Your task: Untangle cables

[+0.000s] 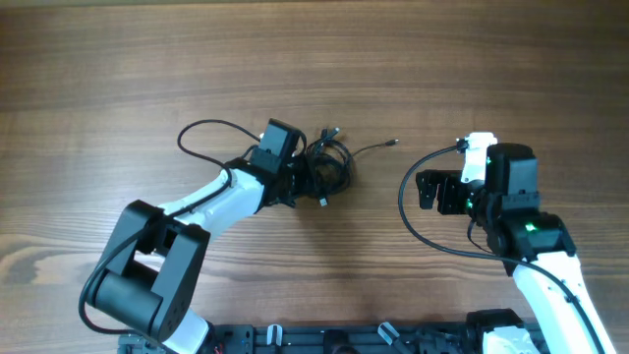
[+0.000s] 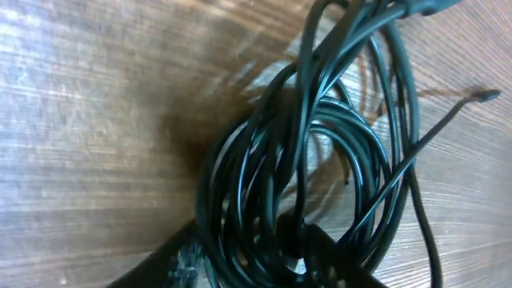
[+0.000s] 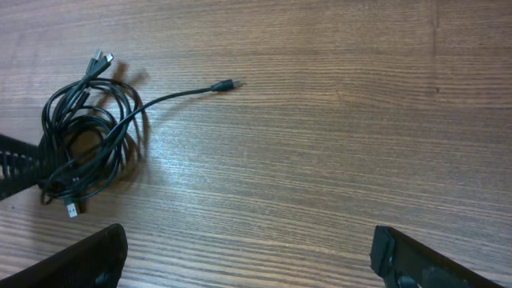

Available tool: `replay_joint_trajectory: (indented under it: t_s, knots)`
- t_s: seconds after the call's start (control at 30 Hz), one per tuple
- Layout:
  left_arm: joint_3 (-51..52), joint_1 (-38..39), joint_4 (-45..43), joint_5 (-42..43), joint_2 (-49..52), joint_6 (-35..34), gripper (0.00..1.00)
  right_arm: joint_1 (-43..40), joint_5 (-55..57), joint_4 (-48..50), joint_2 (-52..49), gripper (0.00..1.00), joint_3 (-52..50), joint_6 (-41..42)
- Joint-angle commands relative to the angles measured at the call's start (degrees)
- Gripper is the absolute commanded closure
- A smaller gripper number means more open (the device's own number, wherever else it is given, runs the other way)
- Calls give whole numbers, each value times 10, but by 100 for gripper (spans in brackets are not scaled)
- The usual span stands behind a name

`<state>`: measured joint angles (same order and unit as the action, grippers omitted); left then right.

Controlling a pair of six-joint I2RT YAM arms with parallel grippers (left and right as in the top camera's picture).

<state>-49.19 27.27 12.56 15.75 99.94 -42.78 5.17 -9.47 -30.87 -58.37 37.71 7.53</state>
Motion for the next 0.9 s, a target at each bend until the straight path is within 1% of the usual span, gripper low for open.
replay_joint_trajectory:
  t_s: [0.0,0.07,0.1,0.13,0.2,0.23,0.3,0.37,0.47,0.57,0.6,0.7,0.77,0.83,0.87]
  knots:
    - [4,12,23,-24,7,-1,71,-2,-11,1,-11,0,14,5]
    - [4,14,35,-23,7,-1,87,-2,-11,2,-11,0,14,6]
    - [4,14,36,-23,7,-1,93,-2,-11,2,-11,0,14,11]
    - [4,14,35,-23,7,-1,96,-2,-11,2,-11,0,14,38]
    - [3,14,26,-23,5,-1,96,-2,-11,5,-11,0,14,101]
    - [2,14,19,-21,1,3,96,-2,-15,9,-11,0,14,117]
    - [-6,14,17,-14,-17,17,96,-2,-52,29,-11,0,14,120]
    - [-16,14,8,21,-48,48,96,-2,-103,59,-11,0,14,120]
    - [-17,16,-4,91,-90,51,96,-2,-160,97,-16,0,14,120]
    - [-17,37,-2,148,-101,51,96,-1,-202,111,-31,0,14,122]
    - [-17,43,-2,149,-101,51,96,-1,-207,111,-40,0,14,124]
    - [-17,71,-22,149,-101,51,96,-1,-214,109,-74,0,14,181]
    - [-17,84,-41,149,-101,51,96,-1,-239,110,-98,0,14,215]
    - [-17,96,-56,148,-101,51,96,-1,-267,118,-125,1,14,227]
    - [-17,100,-60,148,-101,50,96,-1,-276,120,-139,4,14,227]
